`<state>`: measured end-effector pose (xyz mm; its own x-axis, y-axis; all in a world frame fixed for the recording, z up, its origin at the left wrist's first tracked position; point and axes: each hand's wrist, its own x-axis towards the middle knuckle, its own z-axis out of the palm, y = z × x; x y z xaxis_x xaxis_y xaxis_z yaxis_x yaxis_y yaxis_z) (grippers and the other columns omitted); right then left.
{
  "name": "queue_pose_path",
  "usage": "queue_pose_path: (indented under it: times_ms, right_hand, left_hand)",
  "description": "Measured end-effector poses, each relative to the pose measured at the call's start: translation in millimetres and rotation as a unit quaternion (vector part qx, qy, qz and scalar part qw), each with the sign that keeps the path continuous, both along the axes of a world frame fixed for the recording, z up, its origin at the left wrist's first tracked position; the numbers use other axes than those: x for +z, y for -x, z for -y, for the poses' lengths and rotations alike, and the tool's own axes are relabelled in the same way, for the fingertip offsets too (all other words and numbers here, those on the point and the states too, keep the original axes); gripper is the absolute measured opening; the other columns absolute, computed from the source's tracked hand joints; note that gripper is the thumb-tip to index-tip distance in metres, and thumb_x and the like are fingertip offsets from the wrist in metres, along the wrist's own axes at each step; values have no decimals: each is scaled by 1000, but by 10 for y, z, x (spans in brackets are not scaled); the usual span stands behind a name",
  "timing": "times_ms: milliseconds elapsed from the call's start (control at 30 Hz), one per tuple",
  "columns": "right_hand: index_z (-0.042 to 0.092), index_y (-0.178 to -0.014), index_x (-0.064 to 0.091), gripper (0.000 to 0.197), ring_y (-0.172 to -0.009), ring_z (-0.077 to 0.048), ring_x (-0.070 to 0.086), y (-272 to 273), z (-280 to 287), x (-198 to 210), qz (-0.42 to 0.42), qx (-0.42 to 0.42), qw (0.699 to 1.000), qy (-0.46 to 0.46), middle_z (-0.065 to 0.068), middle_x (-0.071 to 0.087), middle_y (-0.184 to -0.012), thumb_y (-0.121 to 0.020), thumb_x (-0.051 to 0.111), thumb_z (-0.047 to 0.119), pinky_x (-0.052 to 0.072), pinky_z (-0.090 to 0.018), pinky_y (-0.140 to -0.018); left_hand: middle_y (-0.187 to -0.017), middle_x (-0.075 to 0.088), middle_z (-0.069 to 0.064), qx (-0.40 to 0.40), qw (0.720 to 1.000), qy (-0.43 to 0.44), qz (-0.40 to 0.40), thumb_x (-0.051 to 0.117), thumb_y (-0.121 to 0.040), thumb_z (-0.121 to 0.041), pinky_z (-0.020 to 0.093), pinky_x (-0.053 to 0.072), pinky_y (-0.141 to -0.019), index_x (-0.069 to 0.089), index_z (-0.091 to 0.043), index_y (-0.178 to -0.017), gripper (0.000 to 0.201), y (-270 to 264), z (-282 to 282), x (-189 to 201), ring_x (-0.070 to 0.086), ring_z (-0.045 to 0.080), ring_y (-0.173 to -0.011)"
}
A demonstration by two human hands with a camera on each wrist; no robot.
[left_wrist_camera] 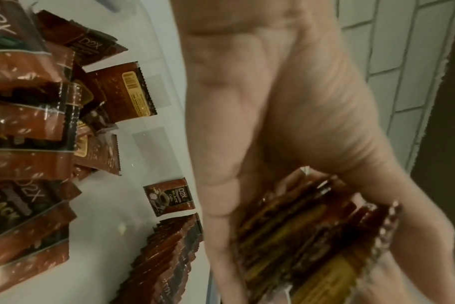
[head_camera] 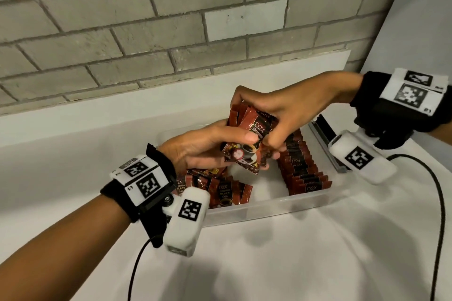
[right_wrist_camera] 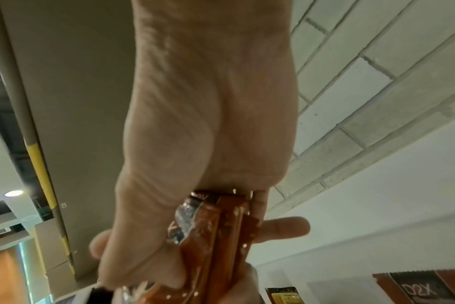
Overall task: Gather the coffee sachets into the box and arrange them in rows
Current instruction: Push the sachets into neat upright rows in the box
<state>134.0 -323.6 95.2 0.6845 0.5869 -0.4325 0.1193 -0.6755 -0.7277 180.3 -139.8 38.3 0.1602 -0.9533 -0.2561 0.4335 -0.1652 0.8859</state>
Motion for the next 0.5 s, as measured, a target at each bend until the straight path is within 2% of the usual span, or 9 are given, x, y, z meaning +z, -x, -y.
queue_pose_path:
  times_ms: [33, 100, 133, 167, 233, 300, 367, 433, 500]
  right_hand:
    - [23, -118, 29, 58, -93, -23, 62, 17, 6, 3, 33, -5, 999, 10, -13, 59, -109, -80, 73, 12, 55, -27, -73]
    - [28, -123, 31, 66, -115, -9, 46, 24, 37, -15, 144, -20, 988, 43, 6, 42, -119, -75, 76, 33, 50, -27, -91]
    - [29, -128, 28, 72, -121, -5, 38, 24, 54, -28, 185, -36, 981, 42, 12, 36, -121, -73, 74, 36, 44, -25, -98]
    - [31, -133, 23, 77, -126, -2, 32, 36, 66, -38, 204, -55, 977, 25, 14, 33, -127, -74, 73, 35, 38, -24, -105]
    - [34, -140, 13, 89, -136, -1, 22, 69, 86, -74, 206, -73, 976, -24, 11, 28, -142, -76, 75, 29, 26, -25, -114]
    - [44, -141, 5, 102, -139, 1, 14, 134, 35, -90, 210, -65, 975, -43, 15, 18, -149, -71, 80, 36, 20, -21, -115]
    - [47, -141, 6, 105, -137, -3, 22, 175, -90, -111, 260, -38, 965, -10, 17, 19, -146, -67, 81, 43, 27, -19, -111]
    - [36, -142, 24, 91, -128, -10, 35, 155, -186, -181, 374, -26, 926, 39, 5, 31, -138, -70, 78, 44, 40, -22, -103]
    - [25, -132, 42, 69, -113, -12, 46, 113, -191, -209, 456, -35, 887, 56, 0, 40, -126, -71, 73, 37, 49, -26, -90]
  left_hand:
    - [-100, 70, 15, 8, 1000, -2, 7, 88, -56, -21, 36, 57, -79, 68, -6, -106, 56, -4, 9, -9, 70, 25, -92]
    - [-94, 71, 14, 45, 999, -8, 0, 90, -51, -20, 38, 58, -76, 71, -7, -99, 54, -17, 17, -33, 70, 23, -88]
    - [-92, 72, 13, 61, 998, -3, -13, 90, -50, -17, 39, 59, -74, 73, -6, -96, 50, -25, 16, -49, 70, 21, -86]
    - [-90, 72, 13, 73, 997, 3, -26, 90, -49, -14, 40, 59, -73, 74, -5, -93, 47, -26, 15, -48, 70, 20, -85]
    - [-91, 71, 15, 94, 994, 8, -47, 86, -51, -6, 40, 59, -73, 72, 1, -92, 44, -16, 21, -25, 70, 20, -84]
    - [-102, 67, 19, 118, 992, 2, -35, 76, -61, -2, 40, 58, -80, 65, 4, -101, 43, -16, 47, 7, 68, 25, -92]
    - [-112, 63, 20, 134, 991, 5, -17, 68, -67, -8, 40, 54, -90, 59, 1, -109, 44, -7, 88, 49, 63, 29, -105]
    - [-105, 68, 16, 148, 989, 13, -23, 66, -69, -3, 38, 56, -86, 59, -3, -106, 37, 19, 138, 91, 65, 25, -102]
    - [-98, 69, 12, 156, 987, 18, -34, 59, -73, -1, 40, 57, -84, 59, -3, -102, 29, 32, 189, 125, 68, 22, -96]
